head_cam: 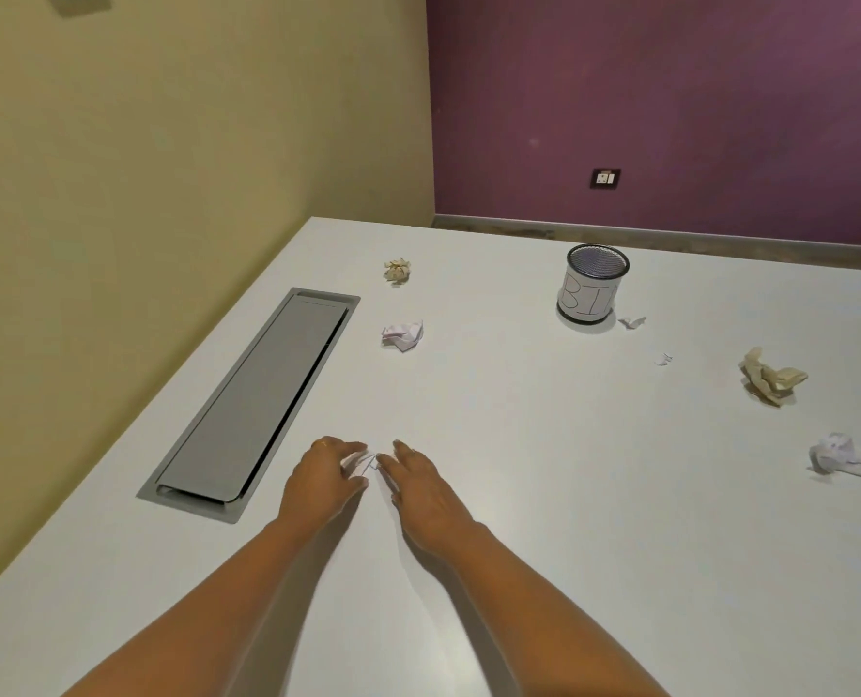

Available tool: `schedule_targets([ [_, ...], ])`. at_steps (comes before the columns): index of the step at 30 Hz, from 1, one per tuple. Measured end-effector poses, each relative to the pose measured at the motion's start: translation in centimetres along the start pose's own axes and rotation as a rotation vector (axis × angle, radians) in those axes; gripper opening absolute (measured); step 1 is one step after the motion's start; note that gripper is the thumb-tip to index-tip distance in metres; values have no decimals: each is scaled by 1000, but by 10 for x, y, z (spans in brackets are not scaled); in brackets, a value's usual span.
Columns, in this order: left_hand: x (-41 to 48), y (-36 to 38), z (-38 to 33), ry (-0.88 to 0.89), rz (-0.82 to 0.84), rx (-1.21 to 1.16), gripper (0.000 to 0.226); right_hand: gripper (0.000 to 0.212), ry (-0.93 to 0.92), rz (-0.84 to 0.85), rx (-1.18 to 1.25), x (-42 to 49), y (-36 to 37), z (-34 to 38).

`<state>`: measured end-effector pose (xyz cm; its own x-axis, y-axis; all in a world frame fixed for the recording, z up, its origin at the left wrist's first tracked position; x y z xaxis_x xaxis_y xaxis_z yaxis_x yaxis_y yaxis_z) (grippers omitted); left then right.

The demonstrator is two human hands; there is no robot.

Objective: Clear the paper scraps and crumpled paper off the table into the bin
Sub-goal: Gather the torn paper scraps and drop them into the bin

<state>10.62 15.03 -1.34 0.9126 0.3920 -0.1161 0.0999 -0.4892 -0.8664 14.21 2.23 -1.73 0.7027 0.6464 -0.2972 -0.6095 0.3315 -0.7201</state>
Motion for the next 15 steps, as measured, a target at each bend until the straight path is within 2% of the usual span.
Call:
schedule_targets([
  [5,-1,4,-4,23,-2,72,40,51,-72,-27,-346,-3,20,8],
  [9,0,3,-3,53,-46,115,27,46,-93,-82,-349,-4,20,7],
  [11,0,3,-2,81,-65,160,21,38,-84,-118,-315,-4,16,5],
  [13,-1,2,-1,99,-84,196,21,28,-88,-124,-316,-3,14,4],
  [15,1,-1,-1,110,-104,210,22,29,-97,-108,-355,-5,12,2],
])
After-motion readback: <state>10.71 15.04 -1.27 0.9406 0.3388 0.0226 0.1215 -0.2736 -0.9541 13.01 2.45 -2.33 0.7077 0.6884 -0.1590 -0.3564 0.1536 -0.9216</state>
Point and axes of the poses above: each hand's wrist, its own x-axis towards the middle knuckle, its own y-axis out of the palm, z = x × y, the point moved 7 cm from there along x, towards the middle knuckle, and after that the axes turned 9 degrees about y, right-handed, at the moved point
